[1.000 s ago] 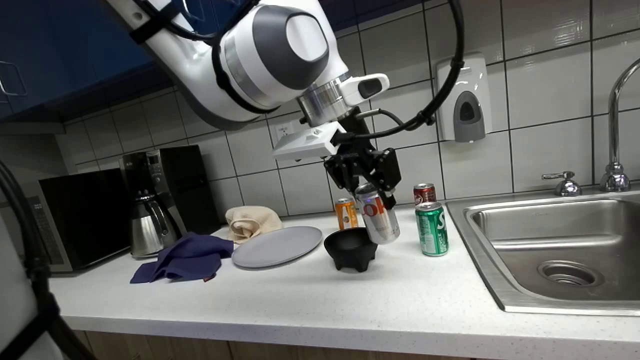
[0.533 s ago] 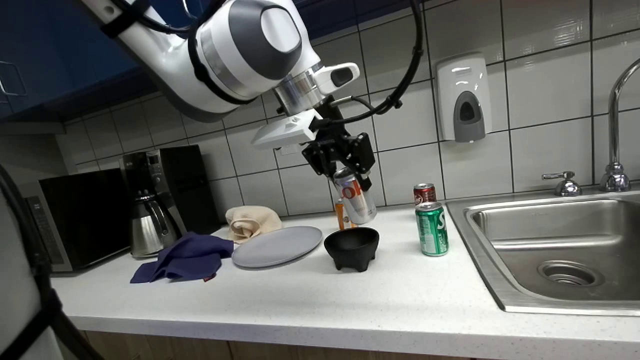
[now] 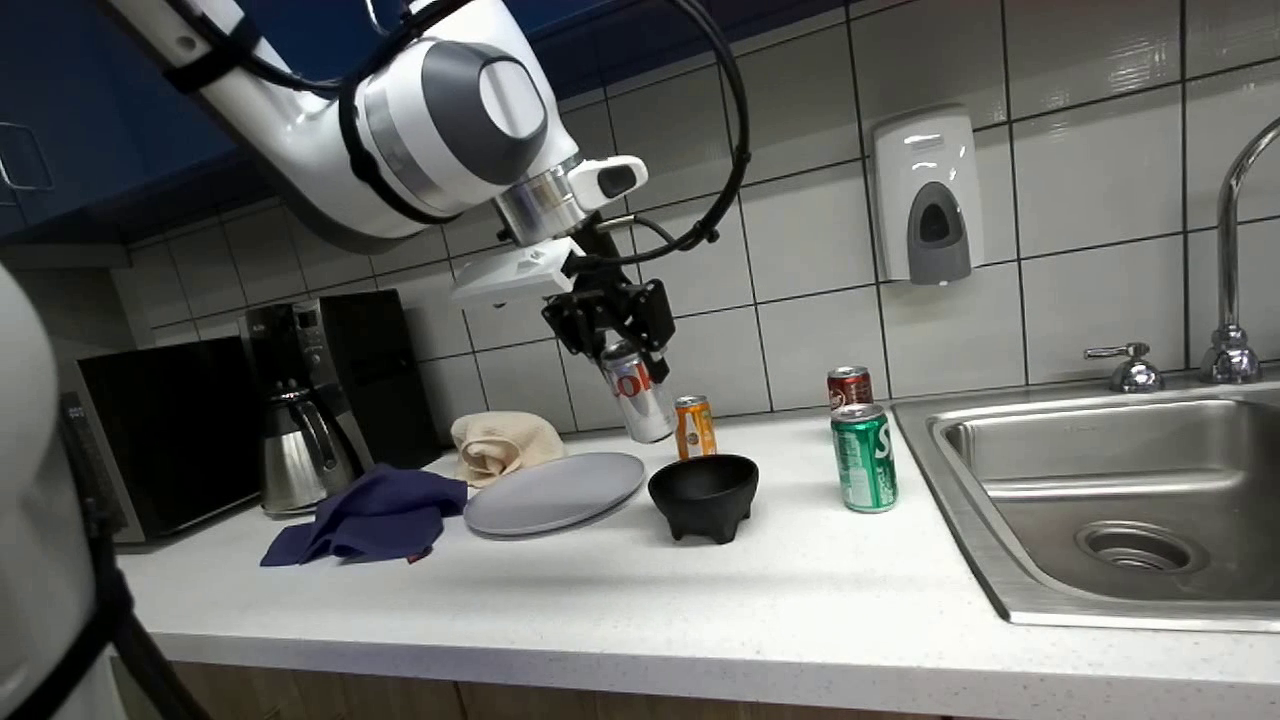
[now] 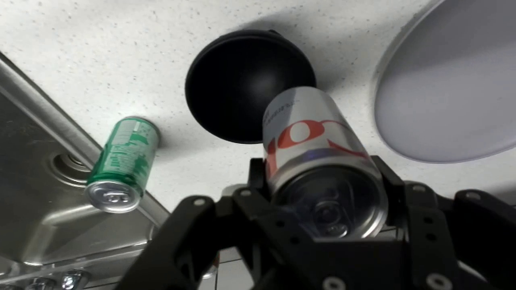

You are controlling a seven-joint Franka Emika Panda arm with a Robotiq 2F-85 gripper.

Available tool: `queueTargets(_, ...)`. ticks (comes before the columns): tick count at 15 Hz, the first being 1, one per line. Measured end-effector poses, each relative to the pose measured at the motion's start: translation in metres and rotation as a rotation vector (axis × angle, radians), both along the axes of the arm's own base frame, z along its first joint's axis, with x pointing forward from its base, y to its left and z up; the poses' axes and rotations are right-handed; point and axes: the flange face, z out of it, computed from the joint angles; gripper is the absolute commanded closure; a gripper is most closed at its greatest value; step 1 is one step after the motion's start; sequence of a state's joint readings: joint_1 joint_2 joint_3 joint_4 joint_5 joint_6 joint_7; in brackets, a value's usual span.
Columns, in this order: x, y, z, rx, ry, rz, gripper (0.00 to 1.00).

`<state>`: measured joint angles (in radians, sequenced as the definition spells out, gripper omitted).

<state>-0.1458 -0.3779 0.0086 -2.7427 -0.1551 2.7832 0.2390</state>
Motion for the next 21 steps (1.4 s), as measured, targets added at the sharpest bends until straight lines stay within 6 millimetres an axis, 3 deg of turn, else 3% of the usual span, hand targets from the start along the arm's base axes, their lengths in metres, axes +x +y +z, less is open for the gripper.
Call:
queueTargets(9,0.070,0.072,-0.002,-0.005,0.010,0.159,0.62)
queueTargets(16,0.124,0.132,-0.019,0.008,0.058,0.267,0.62)
queueTargets(21,0.151,0.176,-0.035,0.011,0.099,0.337,0.62)
